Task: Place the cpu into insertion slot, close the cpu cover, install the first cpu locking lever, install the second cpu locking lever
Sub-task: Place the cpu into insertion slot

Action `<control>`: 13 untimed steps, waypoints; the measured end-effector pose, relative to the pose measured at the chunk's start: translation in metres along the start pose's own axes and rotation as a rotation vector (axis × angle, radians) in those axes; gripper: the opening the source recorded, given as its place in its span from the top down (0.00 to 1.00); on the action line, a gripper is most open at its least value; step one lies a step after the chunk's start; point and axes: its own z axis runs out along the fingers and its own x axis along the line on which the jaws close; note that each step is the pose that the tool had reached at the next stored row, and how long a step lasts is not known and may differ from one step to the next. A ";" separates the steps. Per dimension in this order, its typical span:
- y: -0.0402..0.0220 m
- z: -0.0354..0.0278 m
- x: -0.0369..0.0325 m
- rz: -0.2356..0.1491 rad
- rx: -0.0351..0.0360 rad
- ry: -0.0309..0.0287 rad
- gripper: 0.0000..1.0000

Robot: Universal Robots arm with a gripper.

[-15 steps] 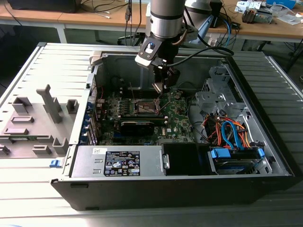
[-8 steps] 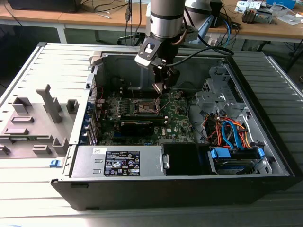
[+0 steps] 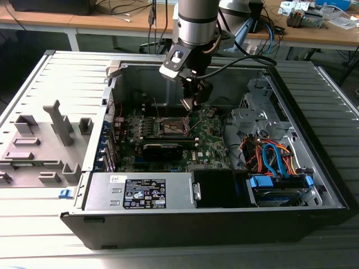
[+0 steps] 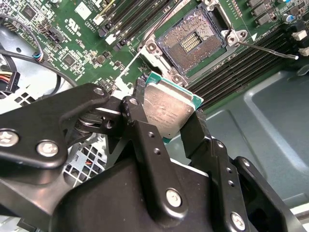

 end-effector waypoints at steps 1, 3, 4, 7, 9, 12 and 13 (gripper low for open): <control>0.0000 0.0000 0.0000 0.001 0.0002 -0.0004 0.45; 0.0000 0.0001 0.0000 0.004 0.0005 -0.0012 0.45; 0.0000 0.0001 0.0000 0.006 0.0006 -0.0016 0.45; 0.0000 0.0002 0.0000 0.009 0.0009 -0.0023 0.45; 0.0000 0.0002 0.0000 0.012 0.0011 -0.0026 0.45; 0.0000 0.0003 0.0000 0.017 0.0012 -0.0028 0.45; 0.0000 0.0003 0.0000 0.019 0.0013 -0.0030 0.45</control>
